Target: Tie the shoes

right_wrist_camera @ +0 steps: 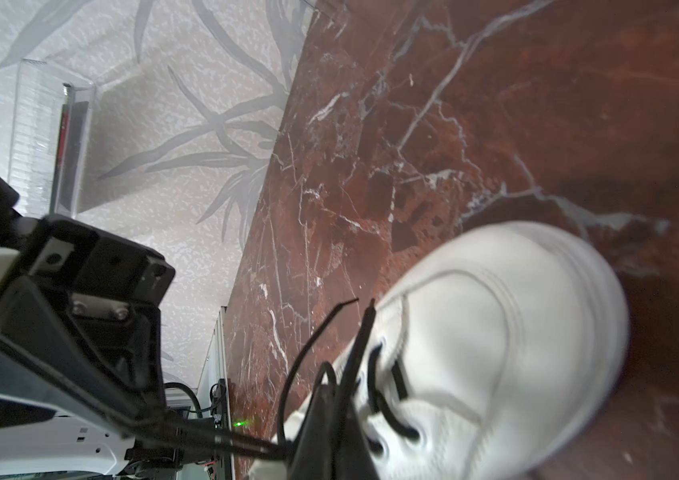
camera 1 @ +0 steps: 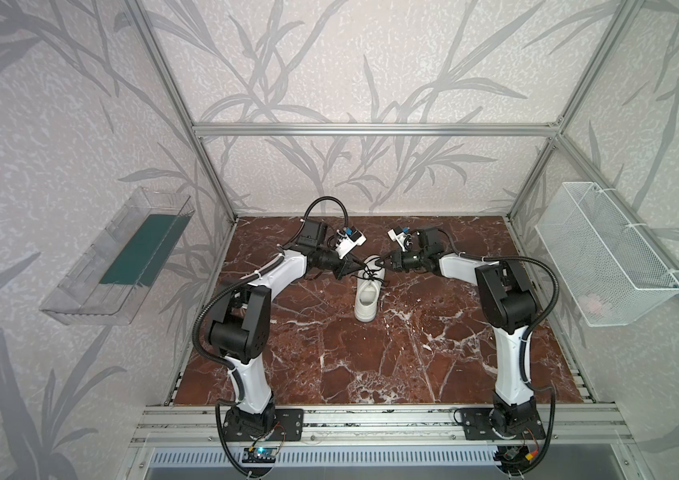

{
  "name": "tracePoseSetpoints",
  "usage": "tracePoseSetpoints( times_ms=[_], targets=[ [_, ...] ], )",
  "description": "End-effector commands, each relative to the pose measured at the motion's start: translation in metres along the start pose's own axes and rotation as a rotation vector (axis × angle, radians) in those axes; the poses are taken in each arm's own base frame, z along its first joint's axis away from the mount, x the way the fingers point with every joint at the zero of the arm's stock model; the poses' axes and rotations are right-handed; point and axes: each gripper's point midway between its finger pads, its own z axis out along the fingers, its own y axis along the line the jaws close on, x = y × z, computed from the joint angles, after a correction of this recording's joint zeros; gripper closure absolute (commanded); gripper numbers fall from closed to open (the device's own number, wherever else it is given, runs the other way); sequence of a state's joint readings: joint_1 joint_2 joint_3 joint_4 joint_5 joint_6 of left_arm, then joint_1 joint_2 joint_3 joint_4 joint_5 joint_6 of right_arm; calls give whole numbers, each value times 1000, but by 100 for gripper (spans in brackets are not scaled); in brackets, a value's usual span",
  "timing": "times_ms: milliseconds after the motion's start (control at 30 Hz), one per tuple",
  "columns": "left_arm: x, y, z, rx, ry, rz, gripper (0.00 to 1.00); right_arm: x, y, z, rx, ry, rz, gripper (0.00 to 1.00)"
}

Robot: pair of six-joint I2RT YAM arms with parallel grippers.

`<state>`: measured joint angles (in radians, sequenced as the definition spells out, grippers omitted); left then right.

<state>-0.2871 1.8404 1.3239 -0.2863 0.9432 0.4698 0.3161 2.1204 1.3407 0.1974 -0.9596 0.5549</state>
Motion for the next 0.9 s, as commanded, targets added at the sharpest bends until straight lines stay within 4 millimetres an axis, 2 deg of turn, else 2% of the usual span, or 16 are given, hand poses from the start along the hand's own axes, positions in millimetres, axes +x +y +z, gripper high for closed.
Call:
tracePoseSetpoints(
  times_ms=[0, 100, 233, 333, 567, 700, 867],
  targets=[
    [14, -4, 0, 29, 55, 23, 100, -19, 12, -20, 32, -93, -19, 100],
    [25, 1, 3, 29, 76, -2, 100, -18, 4, -29, 50, -98, 14, 100],
    [25, 5, 1, 7, 74, 9, 100, -20, -7, -49, 109, -152, 27, 100],
    [34, 20, 3, -34, 77, -1, 100, -17, -19, -63, 189, -174, 51, 100],
    [26, 32, -5, -52, 90, -32, 100, -6, -37, -80, 274, -160, 104, 100],
    [34, 51, -14, -218, 171, -44, 100, -3, -47, -86, 330, -170, 150, 100],
    [33, 61, -28, -349, 181, -25, 100, 2, -60, -90, 385, -168, 191, 100]
  ],
)
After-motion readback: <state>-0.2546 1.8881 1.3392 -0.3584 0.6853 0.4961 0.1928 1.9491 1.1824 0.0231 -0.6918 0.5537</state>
